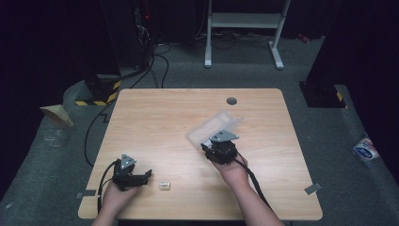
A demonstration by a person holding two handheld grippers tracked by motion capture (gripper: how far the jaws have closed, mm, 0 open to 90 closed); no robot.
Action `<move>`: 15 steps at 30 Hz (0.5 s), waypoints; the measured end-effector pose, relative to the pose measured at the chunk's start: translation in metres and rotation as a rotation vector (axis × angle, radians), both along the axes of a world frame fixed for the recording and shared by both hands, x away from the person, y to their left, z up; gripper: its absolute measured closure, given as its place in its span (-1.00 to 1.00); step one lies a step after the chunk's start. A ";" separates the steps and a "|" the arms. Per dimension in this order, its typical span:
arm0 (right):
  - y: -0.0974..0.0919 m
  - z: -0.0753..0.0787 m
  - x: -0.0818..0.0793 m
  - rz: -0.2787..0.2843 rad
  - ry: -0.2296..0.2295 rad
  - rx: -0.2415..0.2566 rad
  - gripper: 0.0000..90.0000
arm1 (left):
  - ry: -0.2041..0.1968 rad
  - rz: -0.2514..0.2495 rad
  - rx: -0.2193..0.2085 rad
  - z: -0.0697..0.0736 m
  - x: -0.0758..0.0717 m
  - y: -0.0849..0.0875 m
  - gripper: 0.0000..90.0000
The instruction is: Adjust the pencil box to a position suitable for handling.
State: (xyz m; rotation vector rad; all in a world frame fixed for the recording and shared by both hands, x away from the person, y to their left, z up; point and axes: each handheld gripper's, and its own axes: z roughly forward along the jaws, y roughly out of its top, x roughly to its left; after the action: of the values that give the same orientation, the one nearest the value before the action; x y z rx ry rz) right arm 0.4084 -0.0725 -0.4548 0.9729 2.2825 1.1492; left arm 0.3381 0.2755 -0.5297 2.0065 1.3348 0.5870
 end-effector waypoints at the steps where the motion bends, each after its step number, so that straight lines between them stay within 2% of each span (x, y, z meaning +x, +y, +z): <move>1: 0.003 -0.001 0.003 0.003 0.010 -0.004 0.32 | 0.000 0.000 0.001 0.000 0.000 0.000 -0.79; 4: 0.010 -0.004 0.009 0.013 0.038 -0.021 0.44 | 0.000 0.000 -0.001 0.000 0.000 0.000 -0.79; 5: 0.015 -0.007 0.013 0.024 0.049 -0.040 0.48 | 0.001 0.001 -0.004 0.000 0.000 0.000 -0.79; 6: 0.022 -0.011 0.017 0.038 0.057 -0.081 0.54 | 0.001 0.001 -0.003 0.000 0.000 0.000 -0.79; 13: 0.033 -0.015 0.016 0.053 0.054 -0.137 0.69 | -0.001 -0.001 0.003 0.000 0.000 0.000 -0.79; 15: 0.033 -0.015 0.016 0.054 0.058 -0.138 0.71 | 0.001 0.000 -0.004 0.000 0.000 0.000 -0.79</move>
State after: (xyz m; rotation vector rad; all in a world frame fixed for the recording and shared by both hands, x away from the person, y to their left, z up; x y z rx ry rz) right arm 0.4243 -0.0398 -0.4700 0.9083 2.4119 0.9811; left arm 0.3380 0.2754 -0.5298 2.0039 1.3351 0.5833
